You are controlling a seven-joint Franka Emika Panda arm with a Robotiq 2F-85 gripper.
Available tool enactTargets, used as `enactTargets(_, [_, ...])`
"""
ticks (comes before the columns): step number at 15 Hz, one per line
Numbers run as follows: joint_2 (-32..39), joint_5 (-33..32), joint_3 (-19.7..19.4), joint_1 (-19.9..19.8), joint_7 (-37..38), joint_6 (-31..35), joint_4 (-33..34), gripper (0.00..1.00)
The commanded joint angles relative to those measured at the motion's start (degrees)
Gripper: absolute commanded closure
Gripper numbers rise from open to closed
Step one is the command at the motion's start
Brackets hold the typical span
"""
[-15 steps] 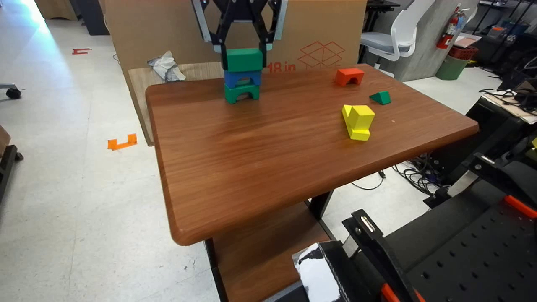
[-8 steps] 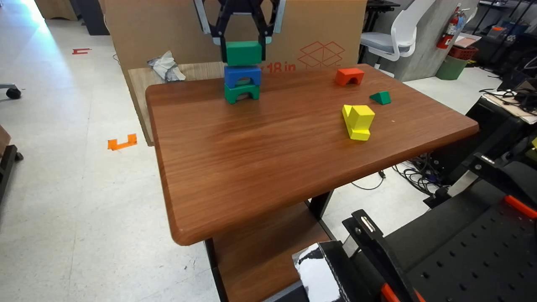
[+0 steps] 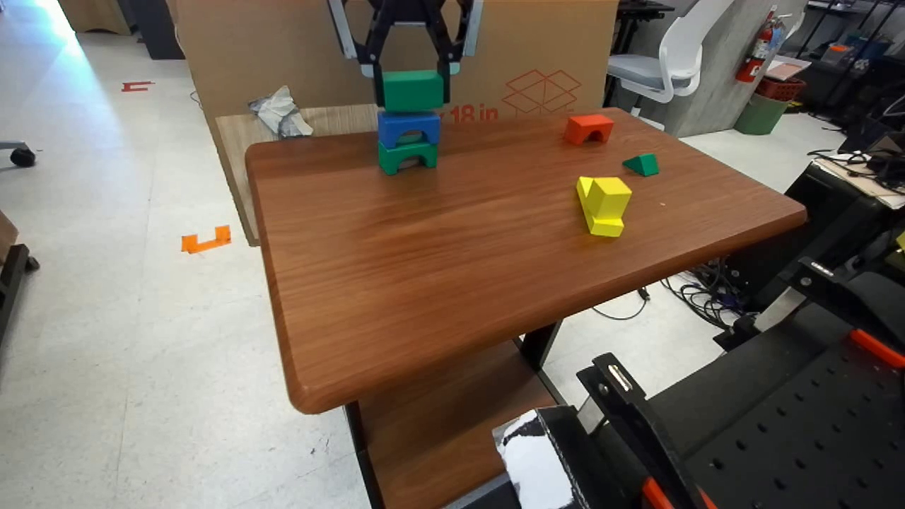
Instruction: Put the left green block on the blue block
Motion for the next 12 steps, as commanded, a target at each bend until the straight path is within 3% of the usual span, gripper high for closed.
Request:
enactTargets(1, [1.5,-0.6,-0.6,0.7,0.8,-2.6,3.1,0.59])
enactTargets(3, [1.6,-0.5,-0.6,0.6,0.7,-2.9,3.3,0.59])
enactTargets(4, [1.7,-0.5,-0.6,0.6,0.7,-3.1,3.5,0.09])
enactTargets(7, [1.7,-0.3,-0.4,0.5,0.5,-3.1,3.7,0.00])
enactTargets(12, [0.3,-0.4,-0.3,0.6,0.3,-2.3,2.4,0.00])
